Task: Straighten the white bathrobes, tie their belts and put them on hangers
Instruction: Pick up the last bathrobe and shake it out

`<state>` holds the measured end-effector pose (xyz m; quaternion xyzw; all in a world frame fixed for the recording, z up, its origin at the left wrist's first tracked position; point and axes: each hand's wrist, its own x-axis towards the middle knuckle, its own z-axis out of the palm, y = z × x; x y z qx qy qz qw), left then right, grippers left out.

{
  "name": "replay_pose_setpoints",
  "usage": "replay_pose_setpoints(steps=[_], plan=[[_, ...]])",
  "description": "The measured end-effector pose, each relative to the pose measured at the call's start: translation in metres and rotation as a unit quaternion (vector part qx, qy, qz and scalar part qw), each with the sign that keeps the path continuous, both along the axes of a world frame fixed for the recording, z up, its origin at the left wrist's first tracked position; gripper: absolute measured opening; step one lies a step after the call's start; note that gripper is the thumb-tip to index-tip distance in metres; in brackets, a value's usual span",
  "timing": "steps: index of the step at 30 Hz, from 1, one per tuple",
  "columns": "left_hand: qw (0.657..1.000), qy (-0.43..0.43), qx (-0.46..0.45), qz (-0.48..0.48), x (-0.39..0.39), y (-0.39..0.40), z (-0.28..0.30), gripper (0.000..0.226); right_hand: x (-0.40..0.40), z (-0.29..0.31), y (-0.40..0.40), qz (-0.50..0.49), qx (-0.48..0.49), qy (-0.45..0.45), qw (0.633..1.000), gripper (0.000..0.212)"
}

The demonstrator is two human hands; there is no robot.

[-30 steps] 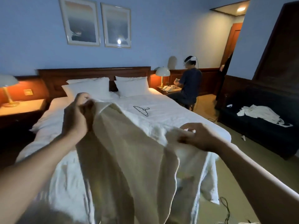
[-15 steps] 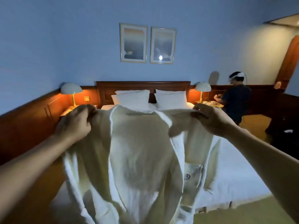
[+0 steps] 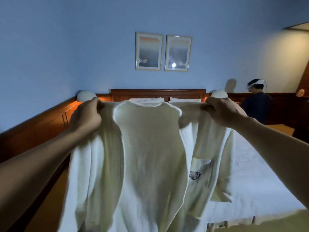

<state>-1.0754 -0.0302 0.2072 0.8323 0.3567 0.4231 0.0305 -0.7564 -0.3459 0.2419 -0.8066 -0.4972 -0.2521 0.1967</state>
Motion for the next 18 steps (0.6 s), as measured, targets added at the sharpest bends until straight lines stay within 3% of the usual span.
replay_pose_setpoints(steps=[2,5,8,10,13,18], plan=[[0.992,0.083,0.095,-0.031,-0.007,-0.005,-0.004,0.026,0.003,-0.007,0.0,-0.045,-0.002,0.024,0.999,0.015],[0.944,0.195,0.241,-0.113,-0.031,-0.006,-0.006,0.029,0.012,-0.021,-0.005,-0.078,-0.021,0.024,0.996,0.019],[0.928,0.268,0.224,-0.13,-0.038,0.012,-0.008,0.034,0.009,-0.029,-0.006,-0.068,-0.014,0.023,0.997,0.021],[0.959,0.212,0.164,-0.09,-0.031,0.015,-0.015,0.034,0.007,-0.03,-0.003,-0.064,0.035,0.035,0.997,0.021],[0.996,0.069,0.056,-0.025,-0.01,0.003,-0.032,0.013,0.009,-0.025,0.003,-0.074,0.124,0.055,0.988,0.019],[0.987,-0.107,-0.112,0.032,0.017,-0.01,-0.038,0.023,0.017,-0.018,0.016,-0.043,0.116,0.108,0.986,0.019]])
